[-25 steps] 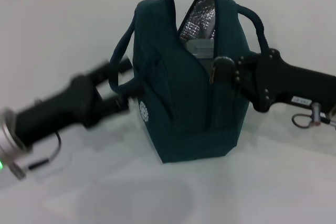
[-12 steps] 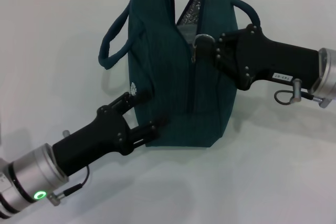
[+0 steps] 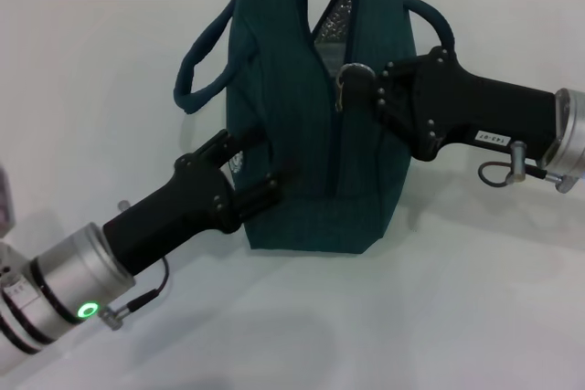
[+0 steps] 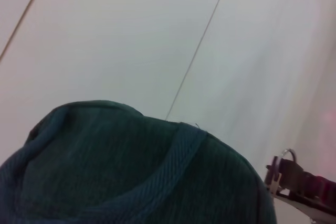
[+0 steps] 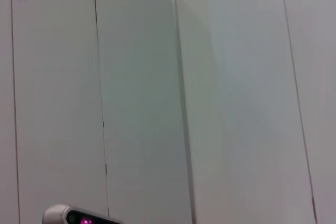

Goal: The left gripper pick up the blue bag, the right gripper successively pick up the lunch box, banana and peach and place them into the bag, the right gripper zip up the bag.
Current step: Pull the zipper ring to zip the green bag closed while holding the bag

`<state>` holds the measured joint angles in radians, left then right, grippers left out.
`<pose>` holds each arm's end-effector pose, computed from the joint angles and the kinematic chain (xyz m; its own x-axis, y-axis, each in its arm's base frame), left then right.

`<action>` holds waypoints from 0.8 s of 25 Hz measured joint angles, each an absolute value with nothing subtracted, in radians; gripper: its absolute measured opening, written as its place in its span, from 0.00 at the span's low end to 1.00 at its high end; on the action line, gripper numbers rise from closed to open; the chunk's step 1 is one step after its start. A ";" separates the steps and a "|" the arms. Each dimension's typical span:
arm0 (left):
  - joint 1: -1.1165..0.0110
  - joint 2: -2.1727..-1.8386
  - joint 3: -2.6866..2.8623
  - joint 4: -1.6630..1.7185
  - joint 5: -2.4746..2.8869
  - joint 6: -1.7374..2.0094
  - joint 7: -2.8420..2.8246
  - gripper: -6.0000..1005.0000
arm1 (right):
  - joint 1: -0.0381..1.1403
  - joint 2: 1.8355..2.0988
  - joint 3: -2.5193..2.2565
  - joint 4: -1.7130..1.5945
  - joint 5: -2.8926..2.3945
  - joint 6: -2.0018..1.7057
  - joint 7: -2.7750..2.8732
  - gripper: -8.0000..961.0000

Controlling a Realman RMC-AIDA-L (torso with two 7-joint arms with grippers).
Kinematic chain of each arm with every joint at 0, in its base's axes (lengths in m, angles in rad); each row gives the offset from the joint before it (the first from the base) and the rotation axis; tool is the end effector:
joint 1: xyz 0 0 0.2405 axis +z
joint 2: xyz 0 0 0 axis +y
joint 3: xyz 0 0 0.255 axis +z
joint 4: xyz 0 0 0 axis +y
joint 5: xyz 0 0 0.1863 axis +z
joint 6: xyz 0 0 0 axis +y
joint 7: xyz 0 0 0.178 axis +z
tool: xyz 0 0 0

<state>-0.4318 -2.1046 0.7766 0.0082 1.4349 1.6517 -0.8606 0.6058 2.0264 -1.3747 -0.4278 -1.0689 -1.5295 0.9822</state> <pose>-0.2251 0.2614 -0.0670 0.3896 0.2689 0.8809 0.6278 -0.7773 -0.0404 0.1423 0.3243 -0.0433 0.6386 0.0035 -0.7695 -0.1755 -0.9730 -0.1501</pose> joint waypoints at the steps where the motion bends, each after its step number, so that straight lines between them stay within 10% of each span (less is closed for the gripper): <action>1: -0.439 -2.105 0.777 -0.003 1.430 1.646 -0.855 0.84 | 0.604 2.026 -1.375 -0.427 -1.069 -1.529 0.982 0.02; 9: -0.464 -2.107 0.775 -0.041 1.371 1.589 -0.838 0.84 | 0.602 2.028 -1.376 -0.426 -1.069 -1.528 0.978 0.02; 20: -0.471 -2.101 0.785 -0.033 1.381 1.575 -0.769 0.44 | 0.606 2.028 -1.367 -0.426 -1.061 -1.504 0.977 0.02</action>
